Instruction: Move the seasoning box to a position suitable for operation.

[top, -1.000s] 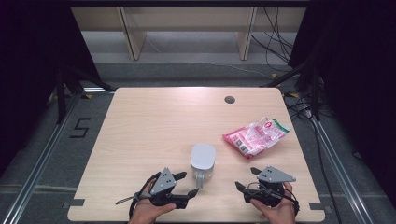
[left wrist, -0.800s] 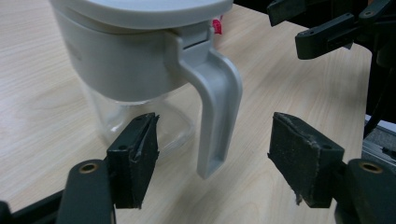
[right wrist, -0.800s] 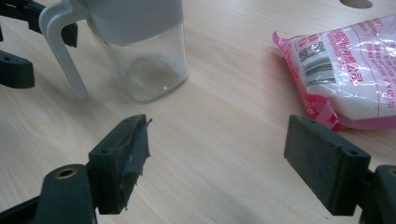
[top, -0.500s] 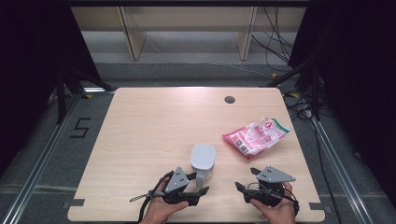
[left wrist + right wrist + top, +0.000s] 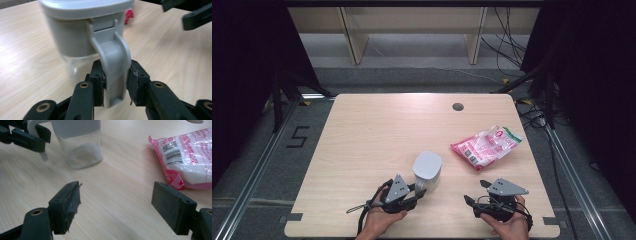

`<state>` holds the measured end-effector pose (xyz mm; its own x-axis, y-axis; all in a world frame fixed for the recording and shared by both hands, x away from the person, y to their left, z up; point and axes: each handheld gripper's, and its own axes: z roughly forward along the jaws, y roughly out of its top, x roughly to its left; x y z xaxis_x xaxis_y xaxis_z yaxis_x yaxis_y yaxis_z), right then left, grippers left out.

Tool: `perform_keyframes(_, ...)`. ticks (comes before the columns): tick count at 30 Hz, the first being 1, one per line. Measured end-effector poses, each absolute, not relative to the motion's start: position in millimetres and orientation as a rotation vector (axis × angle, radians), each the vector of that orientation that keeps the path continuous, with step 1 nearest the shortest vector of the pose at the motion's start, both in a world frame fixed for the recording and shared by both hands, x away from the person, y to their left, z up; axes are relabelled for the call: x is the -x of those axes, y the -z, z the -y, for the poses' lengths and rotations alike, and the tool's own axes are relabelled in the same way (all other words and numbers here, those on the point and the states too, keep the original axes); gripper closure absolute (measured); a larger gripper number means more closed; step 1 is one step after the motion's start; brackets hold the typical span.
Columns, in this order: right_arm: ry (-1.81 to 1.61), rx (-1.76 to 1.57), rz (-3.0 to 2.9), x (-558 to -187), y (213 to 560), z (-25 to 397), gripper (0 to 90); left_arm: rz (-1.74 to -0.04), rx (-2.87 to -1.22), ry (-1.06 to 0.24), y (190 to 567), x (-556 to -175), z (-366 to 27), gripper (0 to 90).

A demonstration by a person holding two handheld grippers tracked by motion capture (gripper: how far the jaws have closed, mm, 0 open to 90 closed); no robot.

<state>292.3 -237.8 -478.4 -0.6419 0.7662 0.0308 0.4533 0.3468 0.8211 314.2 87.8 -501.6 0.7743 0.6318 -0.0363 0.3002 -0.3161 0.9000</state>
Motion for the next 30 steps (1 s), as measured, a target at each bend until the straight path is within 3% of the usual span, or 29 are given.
perform_keyframes(30,-1.197,-1.052,-2.255,-294.4,479.3,238.4,24.3,-0.772,-1.933,-0.418,497.5,-373.4,-103.1,67.8)
